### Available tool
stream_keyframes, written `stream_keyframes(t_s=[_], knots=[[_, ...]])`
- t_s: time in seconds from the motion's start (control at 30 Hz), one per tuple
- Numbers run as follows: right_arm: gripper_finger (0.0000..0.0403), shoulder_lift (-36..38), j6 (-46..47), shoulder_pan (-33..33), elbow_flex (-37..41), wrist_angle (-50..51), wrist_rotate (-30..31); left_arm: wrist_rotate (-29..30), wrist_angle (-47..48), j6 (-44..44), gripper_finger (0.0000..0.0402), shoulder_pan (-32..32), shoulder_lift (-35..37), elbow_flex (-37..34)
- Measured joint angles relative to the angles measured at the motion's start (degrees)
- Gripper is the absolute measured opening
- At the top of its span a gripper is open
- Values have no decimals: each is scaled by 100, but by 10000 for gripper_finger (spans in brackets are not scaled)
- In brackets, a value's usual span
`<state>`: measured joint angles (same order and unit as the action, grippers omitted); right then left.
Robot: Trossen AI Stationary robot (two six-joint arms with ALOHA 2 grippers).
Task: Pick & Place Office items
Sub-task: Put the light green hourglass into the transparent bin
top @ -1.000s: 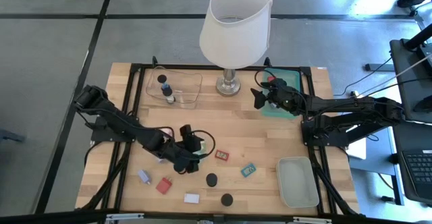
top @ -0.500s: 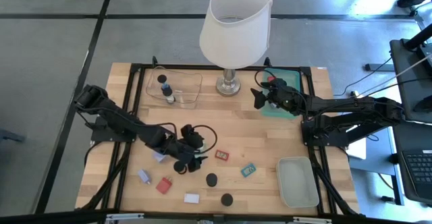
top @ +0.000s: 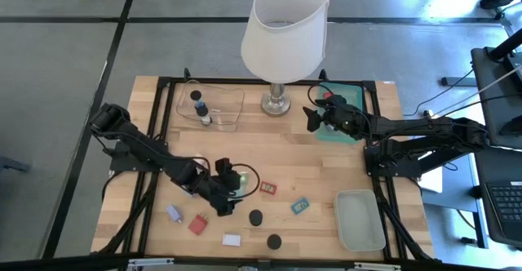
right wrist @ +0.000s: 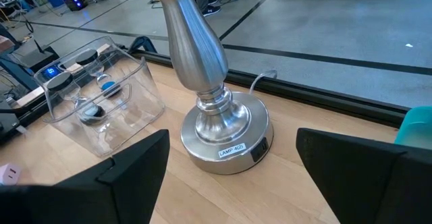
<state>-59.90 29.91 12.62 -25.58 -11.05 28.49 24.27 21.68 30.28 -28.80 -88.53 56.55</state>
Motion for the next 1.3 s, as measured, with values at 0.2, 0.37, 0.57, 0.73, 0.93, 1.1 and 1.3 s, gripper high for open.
stream_keyframes(t_s=[0.2, 0.37, 0.57, 0.73, 0.93, 1.1, 1.3], knots=[[327, 0, 2, 1, 0, 1, 0, -82, -3, 0, 389, 0, -266, -2], [327, 0, 2, 0, 0, 0, 0, -94, -5, 2, 389, 4, -451, -2], [327, 0, 2, 0, 0, 0, 0, -44, 41, 558, 388, 83, -453, -2], [327, -1, 2, 2, 0, 0, 0, -276, 304, 996, 361, 162, -453, -2], [327, -1, 2, 0, 0, 2, 0, -297, 340, 1104, 283, 240, -451, -2], [327, 0, 1, 1, 0, 0, 0, -297, 340, 1064, 207, 268, -451, -2], [327, -1, 1, 2, 0, 1, 0, -223, 399, 1136, 190, 275, -318, 41]])
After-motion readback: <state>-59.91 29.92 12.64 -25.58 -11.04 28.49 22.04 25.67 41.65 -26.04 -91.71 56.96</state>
